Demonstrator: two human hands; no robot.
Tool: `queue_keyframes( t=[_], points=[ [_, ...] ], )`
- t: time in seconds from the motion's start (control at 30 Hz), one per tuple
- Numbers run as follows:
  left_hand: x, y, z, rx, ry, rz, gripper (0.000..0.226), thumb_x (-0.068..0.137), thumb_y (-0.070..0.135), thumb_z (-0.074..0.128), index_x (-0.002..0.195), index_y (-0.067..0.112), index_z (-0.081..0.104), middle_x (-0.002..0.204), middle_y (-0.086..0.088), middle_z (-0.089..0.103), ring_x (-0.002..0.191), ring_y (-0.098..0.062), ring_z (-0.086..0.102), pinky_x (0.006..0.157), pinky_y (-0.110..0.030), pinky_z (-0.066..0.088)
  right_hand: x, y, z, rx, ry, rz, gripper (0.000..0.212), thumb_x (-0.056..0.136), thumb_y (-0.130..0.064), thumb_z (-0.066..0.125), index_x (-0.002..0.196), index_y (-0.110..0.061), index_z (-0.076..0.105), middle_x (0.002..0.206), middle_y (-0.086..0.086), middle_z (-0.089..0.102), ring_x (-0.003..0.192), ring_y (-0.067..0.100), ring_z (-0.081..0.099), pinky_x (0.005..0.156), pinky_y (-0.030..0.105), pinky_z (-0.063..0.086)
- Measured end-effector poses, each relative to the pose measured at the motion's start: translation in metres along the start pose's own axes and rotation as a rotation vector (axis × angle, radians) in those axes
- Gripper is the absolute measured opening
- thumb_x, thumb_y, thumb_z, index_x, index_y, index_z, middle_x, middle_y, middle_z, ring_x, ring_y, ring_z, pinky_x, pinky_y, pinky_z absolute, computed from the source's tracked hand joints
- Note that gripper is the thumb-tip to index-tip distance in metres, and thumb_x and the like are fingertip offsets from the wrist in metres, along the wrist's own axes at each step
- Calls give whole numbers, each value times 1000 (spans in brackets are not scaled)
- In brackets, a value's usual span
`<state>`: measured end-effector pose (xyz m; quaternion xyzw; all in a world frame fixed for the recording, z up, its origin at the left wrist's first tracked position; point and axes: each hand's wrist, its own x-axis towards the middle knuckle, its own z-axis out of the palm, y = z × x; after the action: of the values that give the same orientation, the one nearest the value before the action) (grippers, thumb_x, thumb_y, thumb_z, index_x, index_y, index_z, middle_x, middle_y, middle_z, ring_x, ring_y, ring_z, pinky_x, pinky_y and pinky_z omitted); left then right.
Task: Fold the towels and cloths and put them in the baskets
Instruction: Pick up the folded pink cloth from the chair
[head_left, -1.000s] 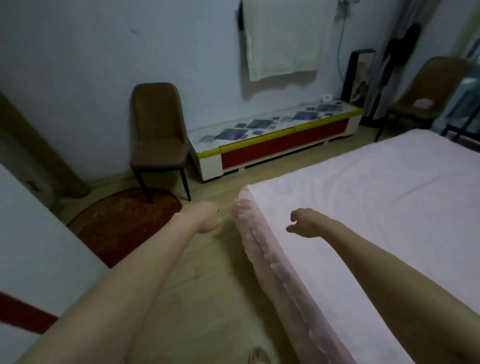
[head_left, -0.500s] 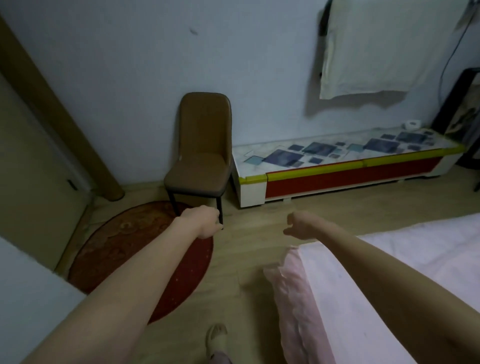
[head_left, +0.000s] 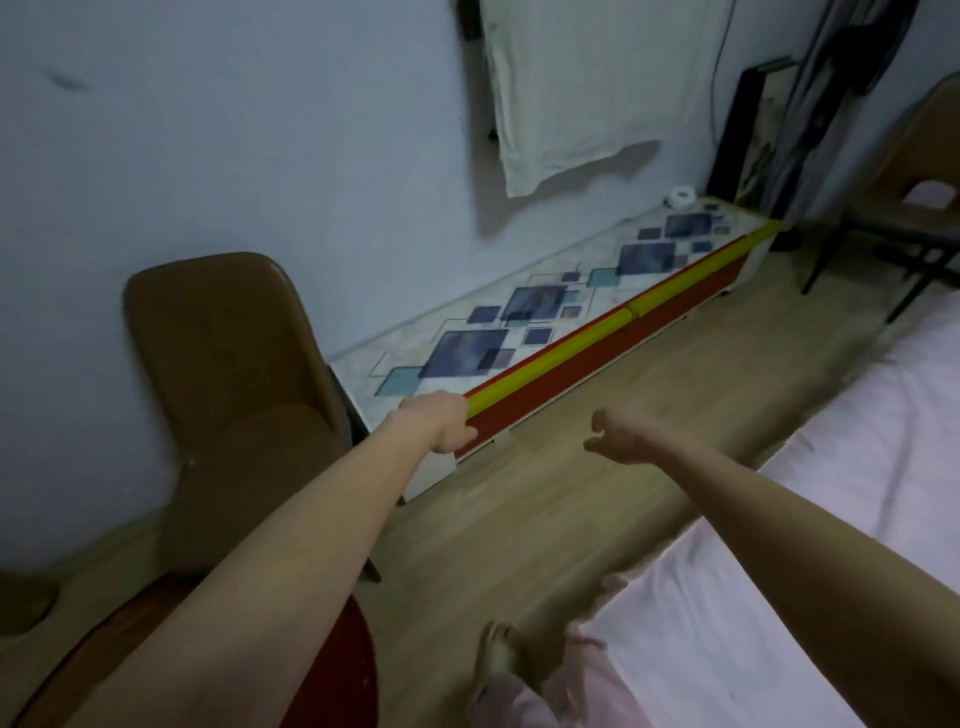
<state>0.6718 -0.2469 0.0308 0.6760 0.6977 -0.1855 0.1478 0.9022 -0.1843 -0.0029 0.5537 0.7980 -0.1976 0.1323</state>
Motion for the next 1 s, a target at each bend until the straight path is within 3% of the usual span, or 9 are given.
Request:
queue_keyframes(
  t=[0.17,0.37,0.47,0.6,0.77,1.0],
  points=[
    [143,3,-58,58,-12,97,48,98,42,40,134,11,47,135,-10,52,119,-30,52,95,-42,46,118,39,-51,53,25,102,43,94,-32,53,126,-3,55,129,17,57,117,30,54,93,33,46],
    [303,15,-148,154,13,218,39,96,41,42,120,12,53,127,-11,56,111,-29,56,89,-38,45,227,97,-129,128,75,206,42,95,-31,52,129,-8,52,132,13,55,117,27,54,94,35,46],
    [389,44,-197,141,40,294,44,97,40,42,130,13,49,133,-11,53,115,-29,54,93,-36,44,278,146,-165,172,110,302,42,95,-31,52,128,-7,53,130,13,56,116,28,55,97,40,46],
    [516,95,-248,164,63,420,47,96,45,42,132,16,48,133,-9,54,114,-27,54,95,-37,45,345,226,-201,198,132,449,45,95,-35,50,131,-8,50,132,13,53,119,29,53,98,40,45],
    [646,179,-330,282,-9,549,57,98,47,38,143,13,38,146,-9,42,128,-26,45,103,-38,40,403,331,-261,269,156,627,46,97,-37,48,132,-8,49,132,13,54,118,30,53,95,37,46],
    [783,354,-422,318,-28,821,57,99,44,39,144,10,35,146,-13,40,128,-28,44,102,-37,41,450,496,-310,348,191,817,36,96,-35,47,114,-6,59,110,11,59,102,26,58,88,39,50]
  ],
)
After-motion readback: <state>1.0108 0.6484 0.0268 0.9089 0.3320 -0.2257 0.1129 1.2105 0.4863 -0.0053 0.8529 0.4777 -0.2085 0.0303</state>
